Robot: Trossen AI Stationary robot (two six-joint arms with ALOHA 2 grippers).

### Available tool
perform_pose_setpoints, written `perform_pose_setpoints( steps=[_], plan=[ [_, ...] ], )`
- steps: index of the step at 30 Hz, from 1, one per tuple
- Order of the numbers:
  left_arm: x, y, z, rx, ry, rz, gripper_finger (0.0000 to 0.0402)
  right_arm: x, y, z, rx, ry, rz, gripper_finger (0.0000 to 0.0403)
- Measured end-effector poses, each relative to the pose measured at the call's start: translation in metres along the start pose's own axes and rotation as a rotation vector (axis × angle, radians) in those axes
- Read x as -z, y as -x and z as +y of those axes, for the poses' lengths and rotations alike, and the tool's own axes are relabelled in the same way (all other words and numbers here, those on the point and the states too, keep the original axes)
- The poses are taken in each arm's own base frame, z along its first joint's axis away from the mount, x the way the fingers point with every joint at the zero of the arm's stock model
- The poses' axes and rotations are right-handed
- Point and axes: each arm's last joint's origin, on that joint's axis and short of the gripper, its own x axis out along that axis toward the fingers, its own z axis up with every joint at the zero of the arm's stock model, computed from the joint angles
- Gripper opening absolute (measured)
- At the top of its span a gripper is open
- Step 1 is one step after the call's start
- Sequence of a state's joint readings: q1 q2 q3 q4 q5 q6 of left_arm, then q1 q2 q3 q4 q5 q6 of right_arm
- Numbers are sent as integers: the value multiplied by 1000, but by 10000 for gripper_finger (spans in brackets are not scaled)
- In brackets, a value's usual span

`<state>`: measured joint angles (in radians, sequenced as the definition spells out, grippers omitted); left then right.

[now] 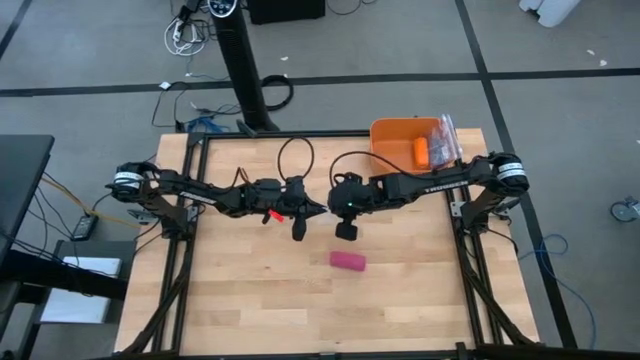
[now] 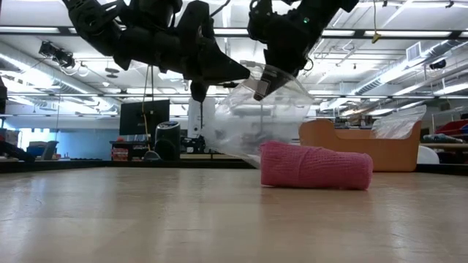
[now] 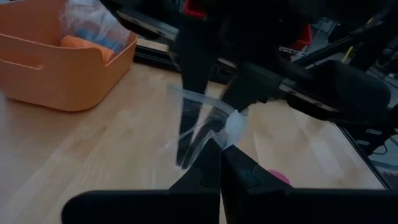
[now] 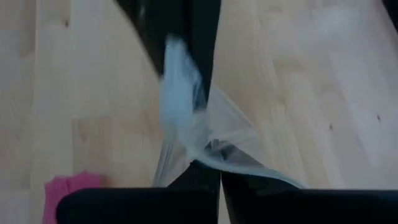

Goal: Roll bandage
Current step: Insert the pink bandage into the transparent zip bag

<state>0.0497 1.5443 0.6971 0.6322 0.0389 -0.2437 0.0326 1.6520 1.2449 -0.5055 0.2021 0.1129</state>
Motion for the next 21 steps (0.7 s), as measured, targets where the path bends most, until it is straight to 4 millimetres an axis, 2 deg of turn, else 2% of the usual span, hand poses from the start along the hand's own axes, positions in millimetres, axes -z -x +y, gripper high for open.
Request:
perform_pose_setpoints(
  steps=[5,12,15,18,21],
  plan=[
    [0,0,-2,-5,-6,-4,0,0,2,1,-34,-13,8,68],
    [0,0,-2,-9,-7,-4,0,2,3,2,-104,-23,28,193],
    [0,0,-1,-16,-11,-5,0,3,3,4,-140,-20,48,231],
    [0,0,-1,-21,-16,-5,0,4,8,7,-161,-9,53,242],
    [0,0,-1,-22,-16,-7,0,3,9,12,-161,36,30,222]
  ],
)
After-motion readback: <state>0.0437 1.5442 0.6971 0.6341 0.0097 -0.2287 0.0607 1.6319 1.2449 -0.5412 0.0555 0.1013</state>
